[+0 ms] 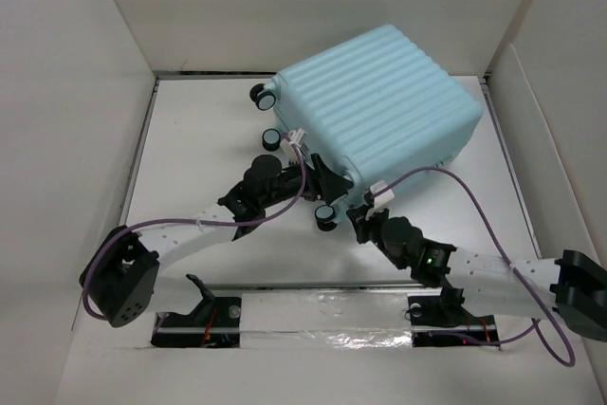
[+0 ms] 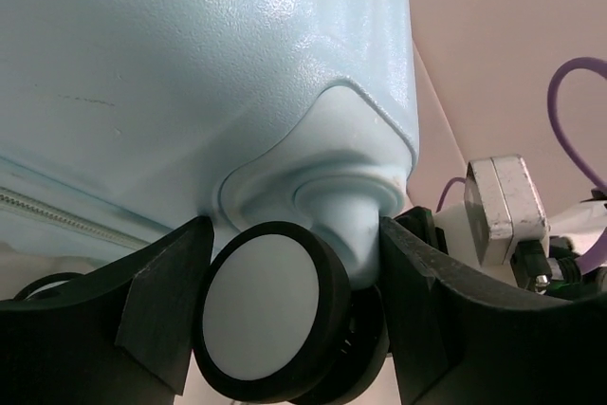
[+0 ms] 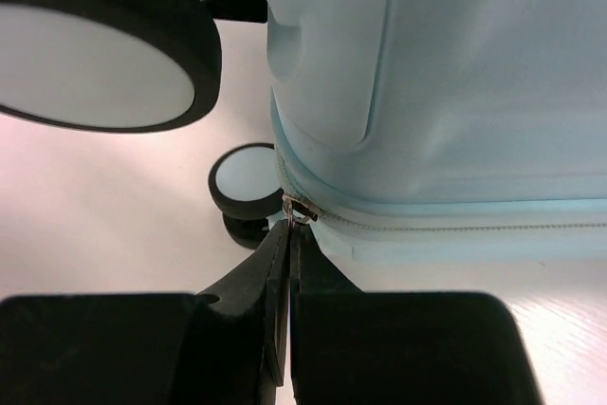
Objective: Pack the luggage
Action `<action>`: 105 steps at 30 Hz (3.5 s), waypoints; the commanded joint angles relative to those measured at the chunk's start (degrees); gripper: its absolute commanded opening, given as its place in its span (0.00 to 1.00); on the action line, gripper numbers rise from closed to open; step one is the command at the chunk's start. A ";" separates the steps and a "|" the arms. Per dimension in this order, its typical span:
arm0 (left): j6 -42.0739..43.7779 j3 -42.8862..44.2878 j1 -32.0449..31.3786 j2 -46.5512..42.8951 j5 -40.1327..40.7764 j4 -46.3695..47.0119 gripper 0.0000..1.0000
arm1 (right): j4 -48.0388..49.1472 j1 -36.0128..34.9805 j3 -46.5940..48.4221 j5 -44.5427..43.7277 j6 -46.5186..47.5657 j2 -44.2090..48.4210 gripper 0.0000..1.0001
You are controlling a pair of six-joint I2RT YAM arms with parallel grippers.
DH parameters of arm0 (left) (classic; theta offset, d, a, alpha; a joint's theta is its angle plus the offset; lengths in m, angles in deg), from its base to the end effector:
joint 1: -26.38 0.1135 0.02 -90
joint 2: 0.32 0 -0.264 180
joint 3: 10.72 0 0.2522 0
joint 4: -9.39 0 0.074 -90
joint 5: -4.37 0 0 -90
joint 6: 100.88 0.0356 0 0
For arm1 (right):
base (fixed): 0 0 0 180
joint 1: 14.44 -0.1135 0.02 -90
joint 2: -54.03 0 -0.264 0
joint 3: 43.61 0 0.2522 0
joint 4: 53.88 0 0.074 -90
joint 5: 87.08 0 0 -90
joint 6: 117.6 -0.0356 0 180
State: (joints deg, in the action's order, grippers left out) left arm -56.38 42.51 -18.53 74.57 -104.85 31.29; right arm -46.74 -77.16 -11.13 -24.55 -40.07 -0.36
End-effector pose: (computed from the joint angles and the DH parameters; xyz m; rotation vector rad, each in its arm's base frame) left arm 0.1994 -0.2153 0.2757 0.2890 1.7545 -1.4583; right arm 0.1073 0.1723 0.2071 -0.4561 1.7690 0.4962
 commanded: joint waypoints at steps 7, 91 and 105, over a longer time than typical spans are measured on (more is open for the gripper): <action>-0.31 2.37 6.22 -11.66 6.46 0.58 0.94 | 49.49 -4.52 2.11 3.90 -2.82 -22.60 0.00; 29.15 14.59 1.22 11.15 -5.20 -5.27 0.00 | 3.86 58.71 -1.65 57.73 -4.57 13.95 0.00; 5.25 13.46 -0.44 13.00 -18.04 22.25 0.00 | 21.18 17.28 1.75 -5.97 -0.10 -1.22 0.00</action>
State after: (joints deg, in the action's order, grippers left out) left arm -41.49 55.38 -8.23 89.59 -92.42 36.76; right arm -44.31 -55.15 -17.82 -42.69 -41.23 4.82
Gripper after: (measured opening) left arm 0.458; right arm 0.020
